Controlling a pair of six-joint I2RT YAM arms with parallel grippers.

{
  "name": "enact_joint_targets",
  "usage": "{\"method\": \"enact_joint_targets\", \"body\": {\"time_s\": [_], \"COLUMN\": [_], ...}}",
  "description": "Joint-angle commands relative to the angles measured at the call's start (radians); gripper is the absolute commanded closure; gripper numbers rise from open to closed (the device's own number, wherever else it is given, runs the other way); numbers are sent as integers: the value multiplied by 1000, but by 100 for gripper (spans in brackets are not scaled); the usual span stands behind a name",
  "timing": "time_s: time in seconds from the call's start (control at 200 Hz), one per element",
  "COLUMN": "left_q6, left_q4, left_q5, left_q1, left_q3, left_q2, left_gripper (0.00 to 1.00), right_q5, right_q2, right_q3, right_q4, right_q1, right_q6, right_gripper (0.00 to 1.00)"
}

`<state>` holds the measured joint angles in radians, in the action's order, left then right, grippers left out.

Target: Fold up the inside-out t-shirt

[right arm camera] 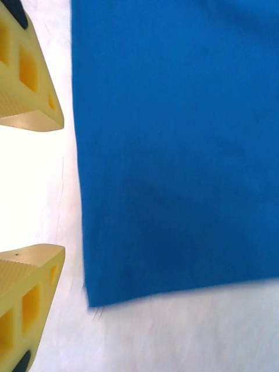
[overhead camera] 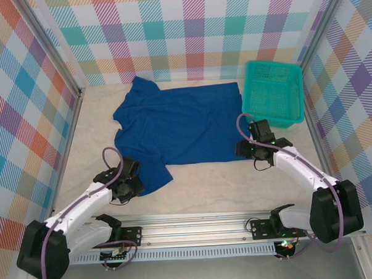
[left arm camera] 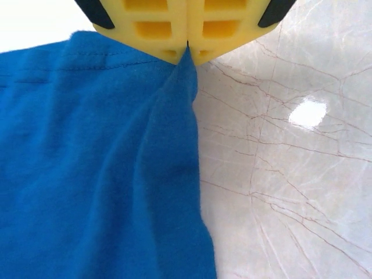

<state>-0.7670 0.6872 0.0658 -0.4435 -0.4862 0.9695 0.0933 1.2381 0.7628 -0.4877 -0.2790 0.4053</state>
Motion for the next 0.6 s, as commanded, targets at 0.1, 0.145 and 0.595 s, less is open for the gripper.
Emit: {"method": "enact_joint_targets", "body": {"time_s": [0.1,0.145,0.595], "left_q6": [-15,-12,15], "left_q4": [91,91,69], "left_q5": [7,3,-24], "left_q1": [1,2,6], "left_q3": [-29,-32,-52], "left_q2": [-78,-87,-94], "left_gripper": [100,100,100], "right_q5": [-22,-34,-66], "right_q2": [62,86,260], "right_q3": [-7,-4,21], "right_q4": [-85,-75,17], "right_q1": [126,142,150], "right_q6": [65,70,103], "right_gripper": [42,42,48]}}
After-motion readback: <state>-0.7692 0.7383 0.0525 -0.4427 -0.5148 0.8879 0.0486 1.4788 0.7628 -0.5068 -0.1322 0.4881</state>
